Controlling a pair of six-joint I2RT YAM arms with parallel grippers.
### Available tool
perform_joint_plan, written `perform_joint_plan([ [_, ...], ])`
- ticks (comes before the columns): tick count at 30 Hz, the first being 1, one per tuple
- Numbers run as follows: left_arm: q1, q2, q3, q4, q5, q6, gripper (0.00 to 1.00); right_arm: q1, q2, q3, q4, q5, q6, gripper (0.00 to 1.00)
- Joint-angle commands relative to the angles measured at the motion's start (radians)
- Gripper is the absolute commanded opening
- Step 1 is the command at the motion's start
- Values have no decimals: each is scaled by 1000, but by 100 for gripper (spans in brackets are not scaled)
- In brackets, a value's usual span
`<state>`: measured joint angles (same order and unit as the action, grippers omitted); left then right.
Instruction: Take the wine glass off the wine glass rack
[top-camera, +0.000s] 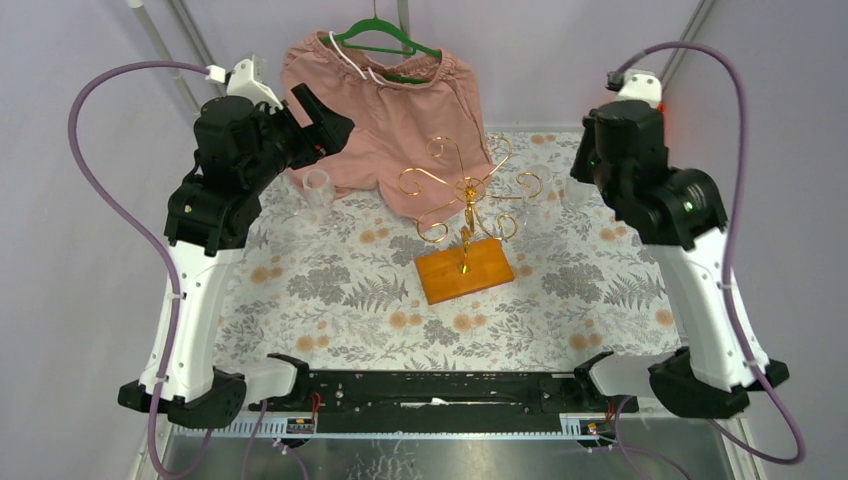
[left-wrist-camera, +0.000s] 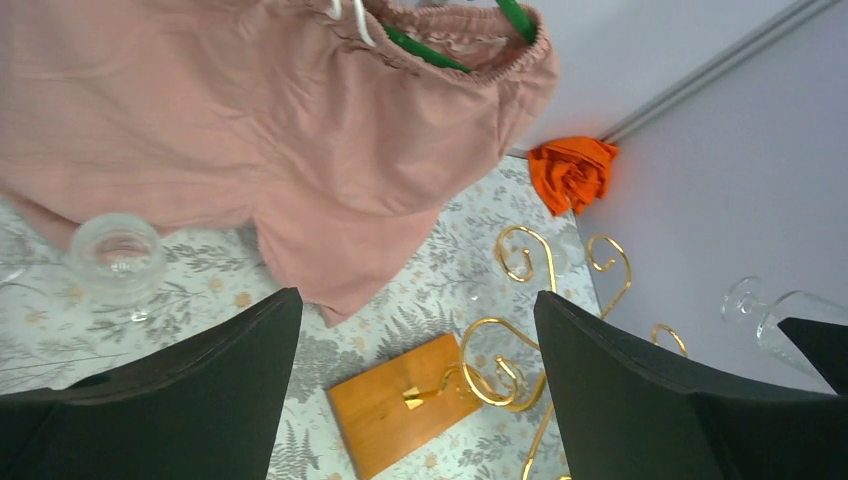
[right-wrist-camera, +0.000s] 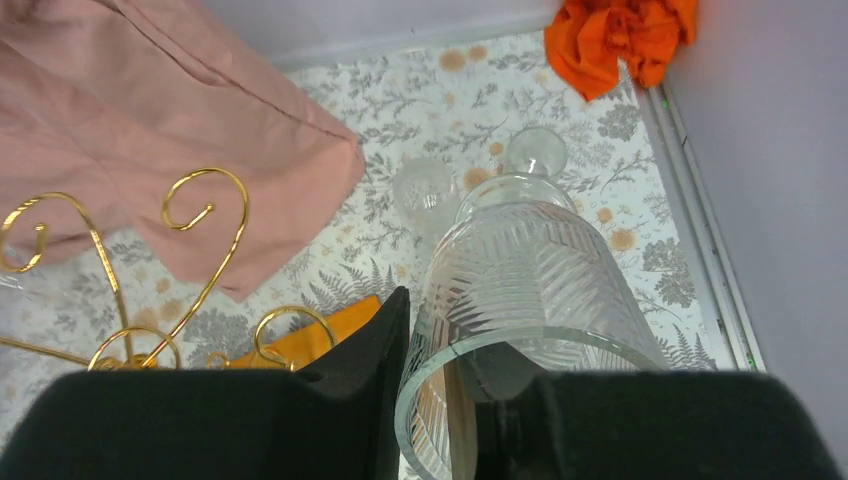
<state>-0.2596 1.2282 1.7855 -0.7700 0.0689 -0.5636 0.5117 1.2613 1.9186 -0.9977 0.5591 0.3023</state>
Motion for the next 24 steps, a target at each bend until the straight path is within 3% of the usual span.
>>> perform_joint_plan([
  [1, 6, 0, 51, -77, -118, 56, 94, -122, 76, 55, -4, -160, -50, 0],
  [4, 6, -11, 50, -75, -110, 61, 95, -274, 96, -29, 41, -353, -57, 0],
  [8, 7, -10, 47, -77, -110, 72, 95, -369, 133, -149, 81, -485, -62, 0],
  [16, 6, 20, 10, -73, -73, 73, 99, -383, 120, -425, 163, -590, -57, 0],
  [24, 6, 0, -41, -32, -30, 67, 99, -383, 109, -609, 212, -589, -50, 0],
])
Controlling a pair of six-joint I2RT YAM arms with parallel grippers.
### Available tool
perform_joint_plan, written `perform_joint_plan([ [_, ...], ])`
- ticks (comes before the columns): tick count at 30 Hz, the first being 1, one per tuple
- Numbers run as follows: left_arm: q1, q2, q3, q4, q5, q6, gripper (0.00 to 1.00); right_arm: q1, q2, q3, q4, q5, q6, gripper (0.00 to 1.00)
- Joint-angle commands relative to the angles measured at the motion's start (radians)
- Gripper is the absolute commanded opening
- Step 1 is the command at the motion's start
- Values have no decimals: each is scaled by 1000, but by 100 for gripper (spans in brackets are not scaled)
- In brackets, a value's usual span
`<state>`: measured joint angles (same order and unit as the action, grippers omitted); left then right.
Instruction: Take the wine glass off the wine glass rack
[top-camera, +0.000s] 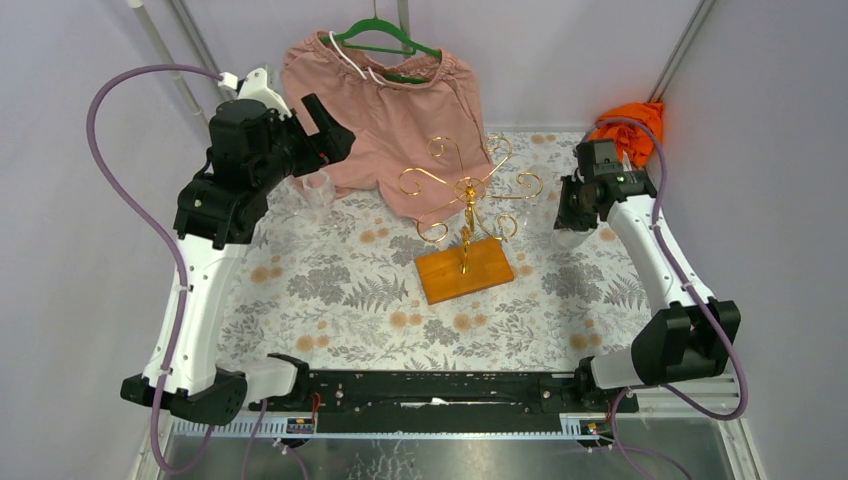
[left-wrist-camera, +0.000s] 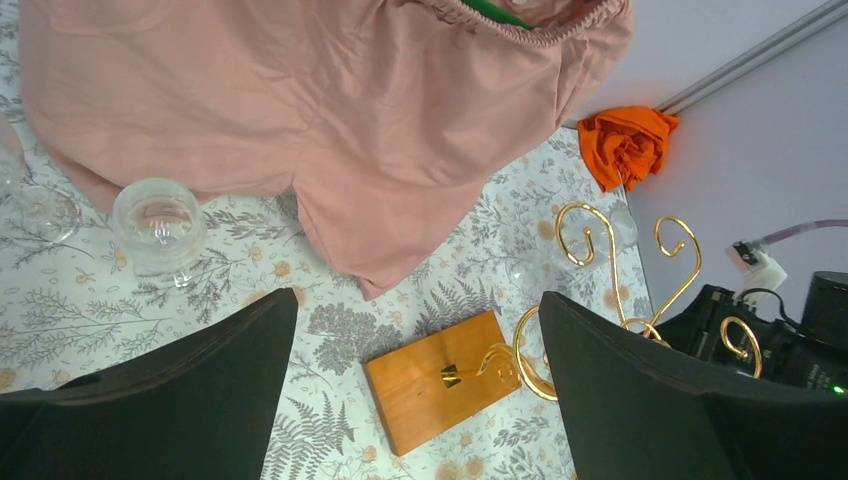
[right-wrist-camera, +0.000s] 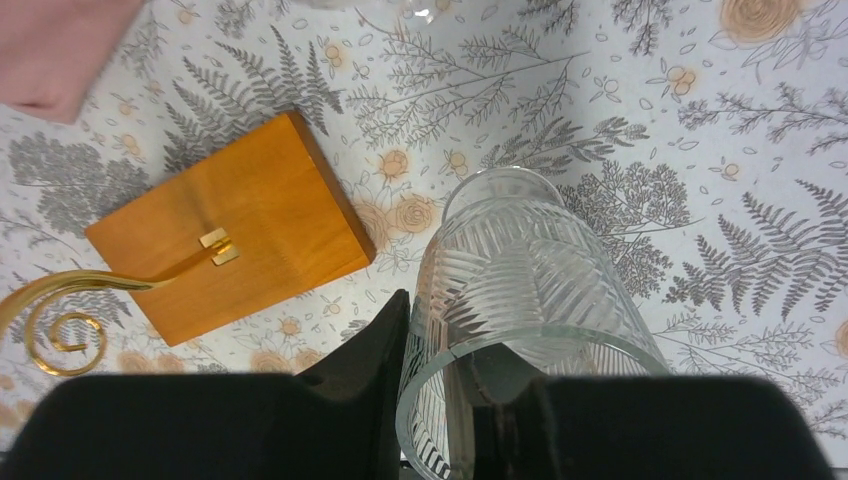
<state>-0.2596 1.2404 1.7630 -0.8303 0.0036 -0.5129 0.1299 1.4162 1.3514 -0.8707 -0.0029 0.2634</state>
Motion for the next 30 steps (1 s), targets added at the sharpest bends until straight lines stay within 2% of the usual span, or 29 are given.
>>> perform_joint_plan([
  [1, 6, -14, -22, 31, 42, 16, 99, -1, -41, -56, 93, -23, -11, 0],
  [8, 10, -22, -67, 64, 70, 18, 99, -2, 67, -59, 134, -2, 2, 0],
  [16, 44, -24, -120, 102, 107, 10, 99, -7, 237, 49, 132, 86, -19, 0],
  [30, 72, -48, -140, 116, 93, 16, 99, -38, 341, 93, 165, 54, -36, 0],
])
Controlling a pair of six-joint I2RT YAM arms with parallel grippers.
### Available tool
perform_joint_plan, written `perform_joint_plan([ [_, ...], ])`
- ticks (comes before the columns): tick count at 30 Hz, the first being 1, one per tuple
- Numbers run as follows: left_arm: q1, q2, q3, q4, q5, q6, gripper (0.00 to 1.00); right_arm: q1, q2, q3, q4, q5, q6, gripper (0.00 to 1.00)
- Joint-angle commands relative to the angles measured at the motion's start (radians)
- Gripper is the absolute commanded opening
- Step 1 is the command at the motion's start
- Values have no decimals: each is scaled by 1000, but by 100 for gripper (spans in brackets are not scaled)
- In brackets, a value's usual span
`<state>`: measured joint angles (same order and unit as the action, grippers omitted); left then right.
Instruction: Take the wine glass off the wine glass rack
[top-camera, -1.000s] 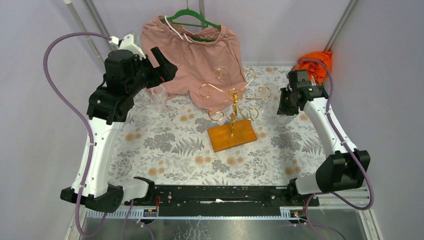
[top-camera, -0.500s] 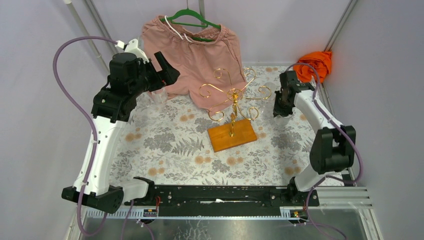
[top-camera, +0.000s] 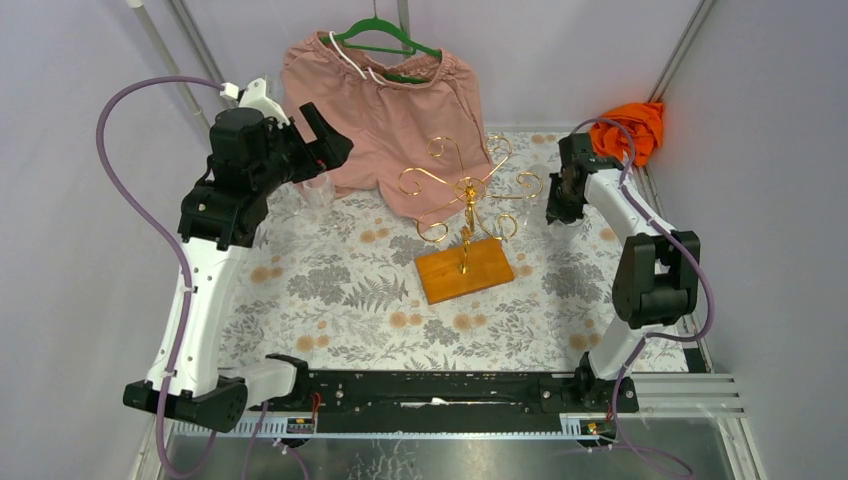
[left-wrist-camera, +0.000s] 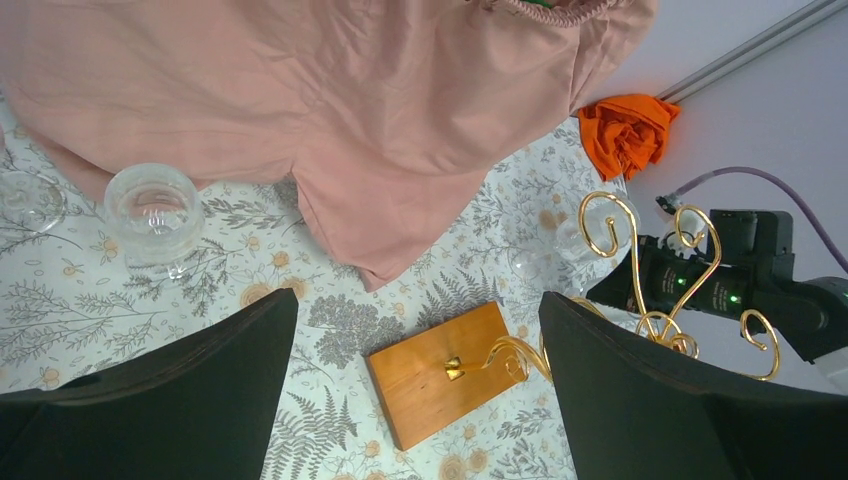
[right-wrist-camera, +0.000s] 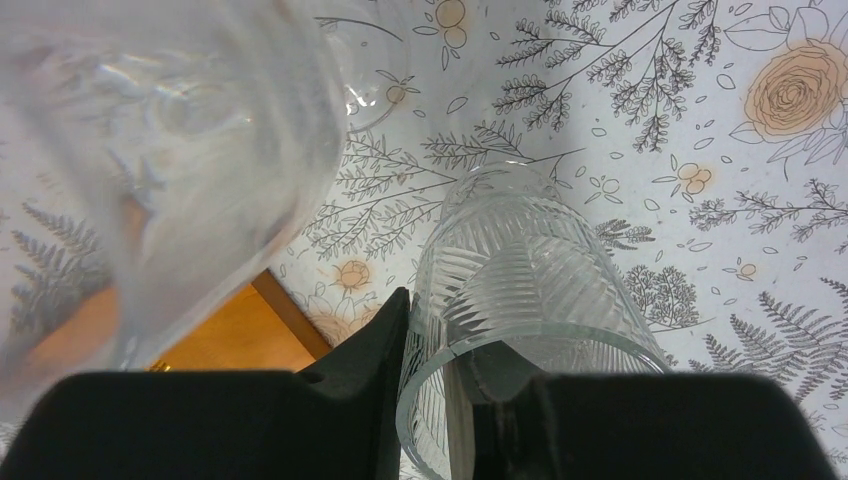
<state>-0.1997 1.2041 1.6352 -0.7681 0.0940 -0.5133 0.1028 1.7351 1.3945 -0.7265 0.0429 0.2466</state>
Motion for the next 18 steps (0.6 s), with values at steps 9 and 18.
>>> perform_joint_plan([
  [9, 31, -13, -18, 57, 23, 21, 99, -24, 38, 28, 44, 2, -24, 0],
  [18, 44, -12, -34, 70, 37, 24, 99, -32, 67, 52, 54, -9, -26, 0],
])
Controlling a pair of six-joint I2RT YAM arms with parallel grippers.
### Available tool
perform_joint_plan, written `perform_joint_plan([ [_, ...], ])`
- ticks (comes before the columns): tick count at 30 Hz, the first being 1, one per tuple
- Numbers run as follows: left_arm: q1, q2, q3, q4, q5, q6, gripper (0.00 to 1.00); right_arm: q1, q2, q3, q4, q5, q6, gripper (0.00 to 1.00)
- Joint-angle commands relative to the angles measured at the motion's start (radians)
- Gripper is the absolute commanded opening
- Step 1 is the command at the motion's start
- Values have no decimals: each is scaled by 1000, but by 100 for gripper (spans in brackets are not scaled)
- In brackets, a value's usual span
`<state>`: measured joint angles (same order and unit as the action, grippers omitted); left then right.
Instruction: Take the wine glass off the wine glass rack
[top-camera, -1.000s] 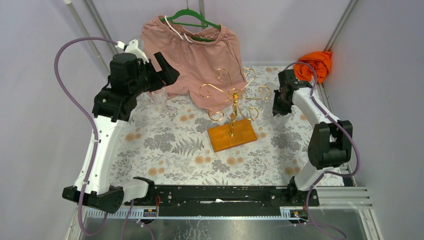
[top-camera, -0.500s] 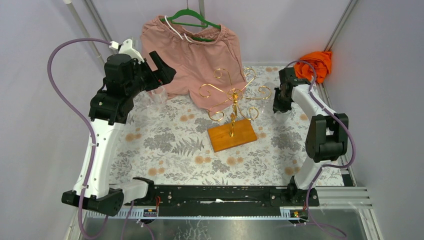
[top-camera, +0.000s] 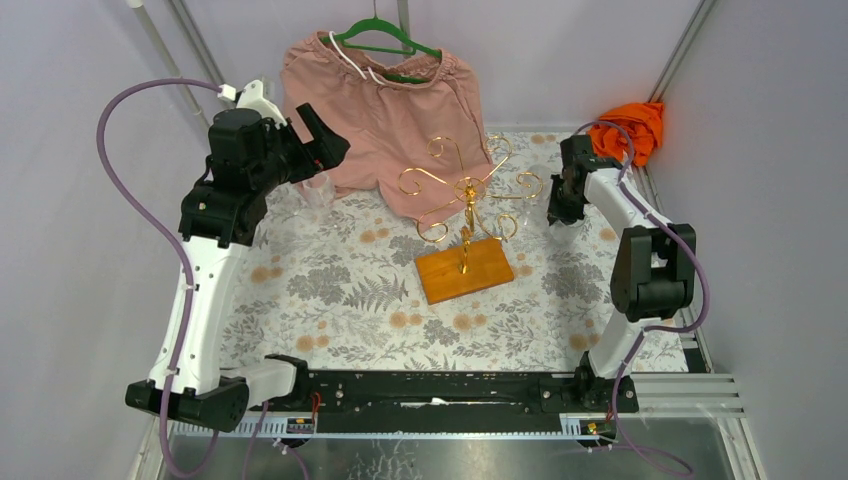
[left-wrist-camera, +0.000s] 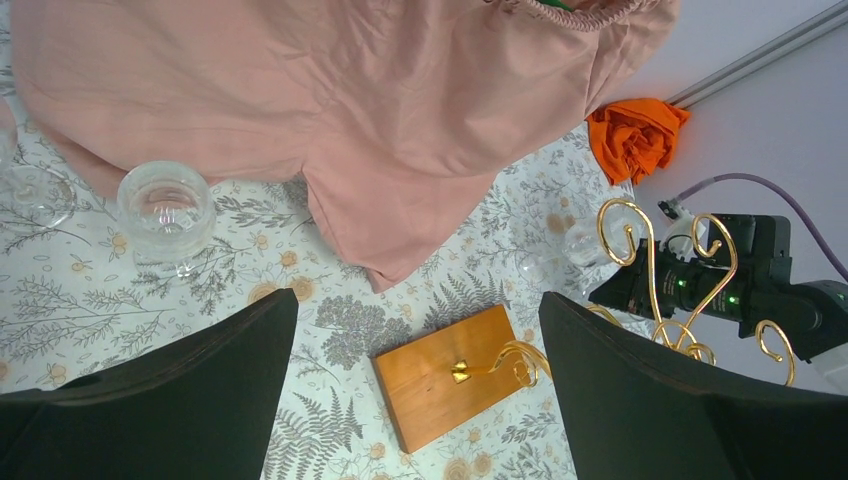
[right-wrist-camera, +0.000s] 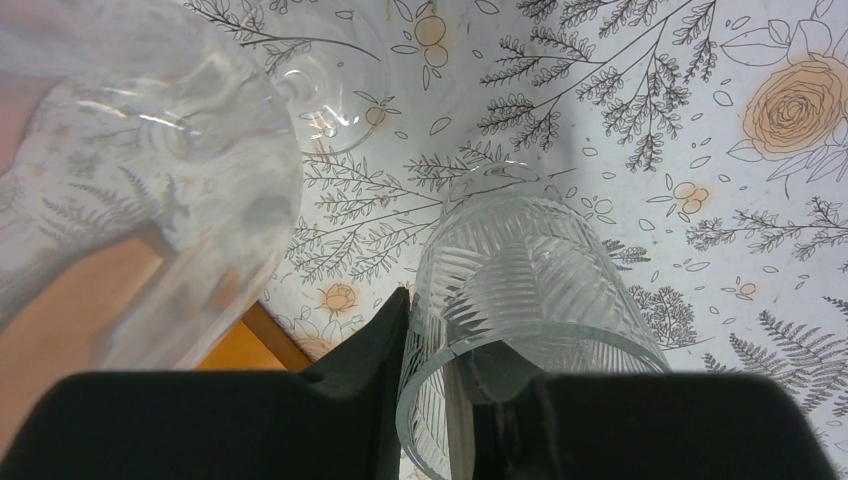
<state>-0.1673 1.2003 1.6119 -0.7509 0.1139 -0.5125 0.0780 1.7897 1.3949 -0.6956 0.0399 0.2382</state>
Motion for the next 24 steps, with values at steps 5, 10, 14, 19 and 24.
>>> perform_joint_plan([
  [5, 18, -11, -15, 57, 22, 29, 99, -8, 41, 70, 18, 3, -19, 0],
  [10, 23, -17, -31, 71, 35, 28, 99, -8, 27, 21, 58, 0, -11, 0],
  [14, 26, -16, -38, 74, 47, 26, 99, -8, 13, -19, 84, -6, -10, 0],
  [19, 27, -18, -42, 75, 50, 25, 99, -7, 11, -30, 82, -20, -8, 0],
  [24, 28, -22, -48, 76, 50, 23, 99, -7, 18, -27, 61, -26, -11, 0],
])
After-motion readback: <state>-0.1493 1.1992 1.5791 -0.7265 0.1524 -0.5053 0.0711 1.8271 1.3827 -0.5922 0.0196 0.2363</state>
